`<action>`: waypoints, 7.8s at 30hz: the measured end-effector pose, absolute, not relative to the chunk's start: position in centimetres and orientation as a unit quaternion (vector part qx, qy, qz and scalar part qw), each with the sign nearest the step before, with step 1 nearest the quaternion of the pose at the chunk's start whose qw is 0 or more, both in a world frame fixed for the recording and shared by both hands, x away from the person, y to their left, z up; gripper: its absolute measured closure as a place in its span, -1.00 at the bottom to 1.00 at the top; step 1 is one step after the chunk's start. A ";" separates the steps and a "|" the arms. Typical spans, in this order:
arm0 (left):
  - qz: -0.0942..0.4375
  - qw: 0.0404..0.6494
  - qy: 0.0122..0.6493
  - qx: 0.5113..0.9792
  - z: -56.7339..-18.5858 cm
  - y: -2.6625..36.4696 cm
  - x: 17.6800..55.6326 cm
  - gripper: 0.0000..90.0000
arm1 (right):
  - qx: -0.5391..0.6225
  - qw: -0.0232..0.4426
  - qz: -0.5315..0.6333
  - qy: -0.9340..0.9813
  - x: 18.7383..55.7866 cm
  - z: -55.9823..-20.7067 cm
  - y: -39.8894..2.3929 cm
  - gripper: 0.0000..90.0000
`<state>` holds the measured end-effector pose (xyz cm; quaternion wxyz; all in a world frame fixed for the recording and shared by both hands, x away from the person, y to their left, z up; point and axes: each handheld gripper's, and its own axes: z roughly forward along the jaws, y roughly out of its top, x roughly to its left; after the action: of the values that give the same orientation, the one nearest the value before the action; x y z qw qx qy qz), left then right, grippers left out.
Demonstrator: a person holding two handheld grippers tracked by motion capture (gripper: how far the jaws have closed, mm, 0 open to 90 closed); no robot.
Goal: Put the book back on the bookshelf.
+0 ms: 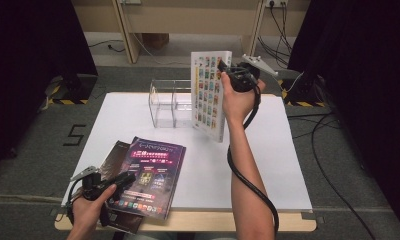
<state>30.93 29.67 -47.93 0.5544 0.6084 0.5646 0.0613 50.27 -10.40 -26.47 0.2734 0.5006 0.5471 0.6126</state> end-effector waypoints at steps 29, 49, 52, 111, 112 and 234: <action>0.057 0.555 0.563 0.609 -48.0 29.5 31.0 0.15 | 0.480 0.354 0.573 0.562 50.9 -25.8 -7.4 0.64; 0.059 0.558 0.563 0.607 -47.9 29.8 31.0 0.15 | 0.493 0.330 0.578 0.560 54.3 -27.2 -5.3 0.64; 0.059 0.559 0.562 0.606 -47.9 29.8 31.0 0.15 | 0.493 0.331 0.579 0.559 54.9 -27.1 -5.2 0.64; 0.057 0.555 0.552 0.620 -48.0 28.7 30.6 0.15 | 0.495 0.297 0.505 0.642 43.0 -33.2 -11.0 0.47; 0.057 0.555 0.552 0.619 -48.0 28.7 30.6 0.16 | 0.495 0.299 0.505 0.641 42.9 -33.3 -11.1 0.47; 0.057 0.558 0.554 0.615 -48.2 29.6 30.8 0.18 | 0.505 0.362 0.516 0.590 49.7 -32.3 -6.9 0.65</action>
<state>30.78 29.56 -48.22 0.5583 0.6149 0.5541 0.0567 49.71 -6.89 -32.26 0.3618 0.5045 0.5899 0.5162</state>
